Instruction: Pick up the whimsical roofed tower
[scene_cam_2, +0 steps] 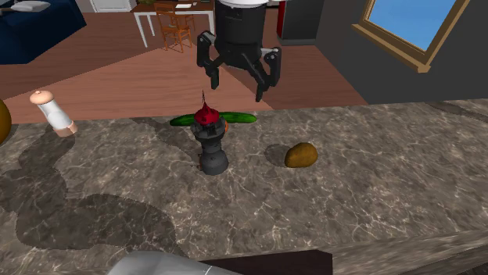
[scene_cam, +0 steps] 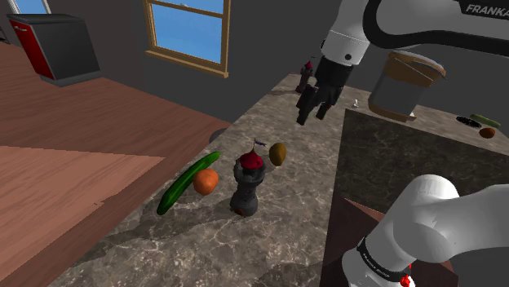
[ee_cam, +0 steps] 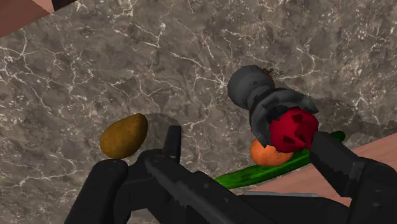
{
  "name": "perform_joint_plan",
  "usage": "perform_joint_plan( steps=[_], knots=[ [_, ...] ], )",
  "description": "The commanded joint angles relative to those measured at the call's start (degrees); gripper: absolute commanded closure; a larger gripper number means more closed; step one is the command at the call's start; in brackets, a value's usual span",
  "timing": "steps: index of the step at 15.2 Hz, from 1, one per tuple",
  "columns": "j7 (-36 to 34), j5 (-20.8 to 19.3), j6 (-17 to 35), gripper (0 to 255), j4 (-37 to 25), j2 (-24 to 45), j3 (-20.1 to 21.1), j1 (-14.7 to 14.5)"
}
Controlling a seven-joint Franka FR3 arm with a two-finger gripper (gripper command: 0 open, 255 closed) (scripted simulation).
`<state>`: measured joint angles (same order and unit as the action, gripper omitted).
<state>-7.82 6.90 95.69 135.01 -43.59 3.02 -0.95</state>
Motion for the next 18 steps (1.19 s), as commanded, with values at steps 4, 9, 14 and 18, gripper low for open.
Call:
perform_joint_plan(
  steps=[4, 9, 14, 18],
  knots=[
    [3.59, 0.12, 4.39, 0, -0.34, 3.86, 1.98, -2.82],
    [9.27, -0.09, 11.2, 0, -1.27, 10.17, 5.45, -7.2],
    [11.56, -0.26, 15.4, 0, -0.23, 12.75, 7.08, -8.91],
    [11.66, -0.06, 18.54, 0, 2.64, 13.02, 7.32, -9.0]
  ],
)
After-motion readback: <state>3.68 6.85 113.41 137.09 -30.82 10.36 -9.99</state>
